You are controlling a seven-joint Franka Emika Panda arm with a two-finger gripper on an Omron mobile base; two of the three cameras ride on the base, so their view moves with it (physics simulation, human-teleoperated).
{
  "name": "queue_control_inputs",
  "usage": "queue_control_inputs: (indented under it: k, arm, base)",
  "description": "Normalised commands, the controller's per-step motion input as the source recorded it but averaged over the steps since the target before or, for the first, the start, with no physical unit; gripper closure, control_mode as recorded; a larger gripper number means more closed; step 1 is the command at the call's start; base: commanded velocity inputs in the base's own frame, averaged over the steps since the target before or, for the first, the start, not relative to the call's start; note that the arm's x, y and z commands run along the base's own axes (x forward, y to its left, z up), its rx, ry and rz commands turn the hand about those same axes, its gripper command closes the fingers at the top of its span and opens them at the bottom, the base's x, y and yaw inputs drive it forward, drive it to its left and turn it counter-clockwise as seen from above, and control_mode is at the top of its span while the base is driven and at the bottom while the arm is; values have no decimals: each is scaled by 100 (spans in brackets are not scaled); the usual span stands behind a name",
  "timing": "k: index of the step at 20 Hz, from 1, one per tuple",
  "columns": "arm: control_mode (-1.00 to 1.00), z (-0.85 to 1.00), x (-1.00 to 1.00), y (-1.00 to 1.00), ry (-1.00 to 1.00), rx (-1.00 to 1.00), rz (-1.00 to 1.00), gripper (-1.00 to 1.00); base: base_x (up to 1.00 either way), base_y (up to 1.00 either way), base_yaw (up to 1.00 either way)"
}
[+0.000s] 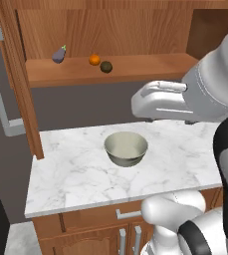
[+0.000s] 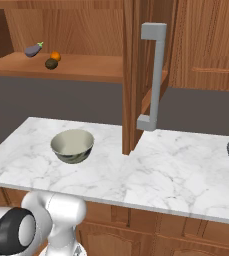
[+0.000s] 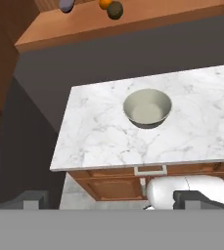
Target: Open the cabinet. Pick the kiwi and tangerine from the cabinet and place them into the bowl. Then close the cabinet.
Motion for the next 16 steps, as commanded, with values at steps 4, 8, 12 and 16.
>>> queue_control_inputs:
  k: [4, 8, 12, 16]
  arm:
    - [-100, 0, 62, -5, 0, -2, 0, -100]
    - [-100, 2, 74, -1, -1, 0, 0, -100]
    - [-100, 0, 80, 0, 0, 0, 0, -100]
    - [-100, 0, 70, 0, -9, 0, 3, -100]
  base:
    - [0, 0, 0]
    - [0, 0, 0]
    - [0, 0, 0]
    - [0, 0, 0]
